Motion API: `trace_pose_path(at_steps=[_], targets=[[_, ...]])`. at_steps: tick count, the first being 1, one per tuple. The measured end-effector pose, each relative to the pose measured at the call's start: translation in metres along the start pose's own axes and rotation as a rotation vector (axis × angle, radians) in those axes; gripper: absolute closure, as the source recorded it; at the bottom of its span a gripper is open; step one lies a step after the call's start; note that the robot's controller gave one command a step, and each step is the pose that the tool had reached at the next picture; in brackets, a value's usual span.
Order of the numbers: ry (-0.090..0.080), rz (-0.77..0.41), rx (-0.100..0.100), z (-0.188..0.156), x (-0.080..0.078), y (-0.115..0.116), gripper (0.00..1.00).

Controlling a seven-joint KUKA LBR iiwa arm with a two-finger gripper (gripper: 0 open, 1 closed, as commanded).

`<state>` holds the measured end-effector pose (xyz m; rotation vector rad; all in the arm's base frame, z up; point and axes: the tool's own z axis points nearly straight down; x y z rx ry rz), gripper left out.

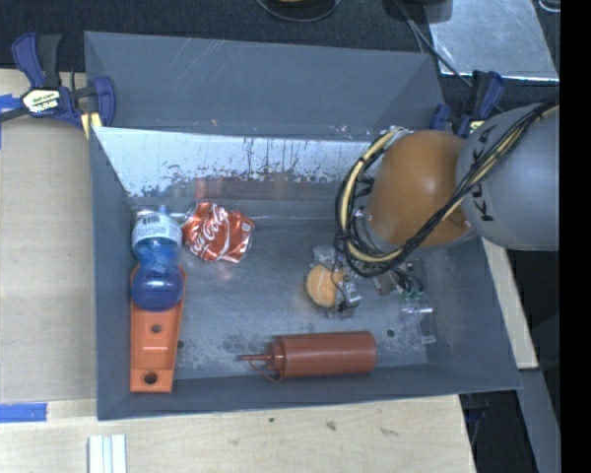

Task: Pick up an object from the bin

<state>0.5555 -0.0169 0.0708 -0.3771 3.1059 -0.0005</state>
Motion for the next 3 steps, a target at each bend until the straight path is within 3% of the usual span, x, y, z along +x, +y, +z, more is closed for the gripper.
trace_pose_path(at_steps=[2, 3], targets=[[0.007, 0.000, -0.001, -0.011, 0.002, 0.001, 1.00], [0.000, 0.001, 0.000, -0.024, 0.000, 0.000, 1.00]])
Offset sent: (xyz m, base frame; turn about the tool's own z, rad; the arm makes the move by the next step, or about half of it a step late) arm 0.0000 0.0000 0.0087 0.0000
